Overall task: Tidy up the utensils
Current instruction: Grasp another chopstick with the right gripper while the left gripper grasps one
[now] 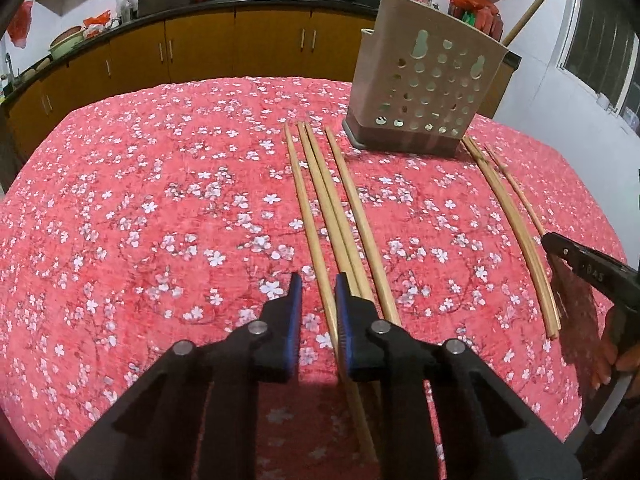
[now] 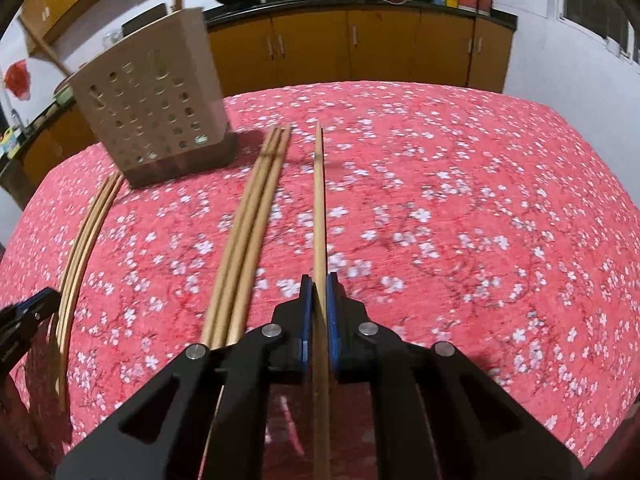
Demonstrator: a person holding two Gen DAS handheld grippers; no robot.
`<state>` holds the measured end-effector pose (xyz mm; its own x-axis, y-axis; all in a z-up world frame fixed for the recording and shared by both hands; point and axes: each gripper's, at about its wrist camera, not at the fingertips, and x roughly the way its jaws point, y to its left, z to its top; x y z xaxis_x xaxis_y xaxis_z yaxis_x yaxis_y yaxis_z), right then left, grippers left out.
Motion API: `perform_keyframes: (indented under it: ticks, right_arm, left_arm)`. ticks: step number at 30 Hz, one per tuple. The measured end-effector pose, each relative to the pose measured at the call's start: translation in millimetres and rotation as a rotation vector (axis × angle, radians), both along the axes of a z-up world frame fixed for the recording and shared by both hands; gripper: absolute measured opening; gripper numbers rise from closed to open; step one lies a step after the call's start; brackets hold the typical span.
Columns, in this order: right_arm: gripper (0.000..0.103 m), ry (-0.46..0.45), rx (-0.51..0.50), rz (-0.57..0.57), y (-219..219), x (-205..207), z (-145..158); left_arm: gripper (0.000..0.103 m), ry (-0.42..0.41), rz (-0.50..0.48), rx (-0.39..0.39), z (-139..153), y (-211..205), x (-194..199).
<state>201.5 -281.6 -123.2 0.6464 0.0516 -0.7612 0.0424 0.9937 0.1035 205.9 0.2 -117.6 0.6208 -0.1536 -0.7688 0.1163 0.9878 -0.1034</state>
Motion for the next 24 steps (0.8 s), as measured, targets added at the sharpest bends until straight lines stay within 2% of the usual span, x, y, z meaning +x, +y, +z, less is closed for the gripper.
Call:
perform_keyframes:
  ticks: [1, 11, 24]
  right_arm:
    - [0.008, -0.001, -0.004, 0.002, 1.1, -0.1, 0.1]
    - [0.008, -0.006, -0.009, -0.033, -11.2, 21.1, -2.2]
    - [0.008, -0.017, 0.012, -0.051, -18.5, 26.3, -4.8]
  left_arm:
    - [0.009, 0.0, 0.002, 0.004, -0.8, 0.4, 1.8]
    - [0.008, 0.009, 0.088, 0.041, 2.5, 41.5, 38.8]
    - [0.009, -0.004, 0.083, -0.015, 3.3, 53.7, 35.9]
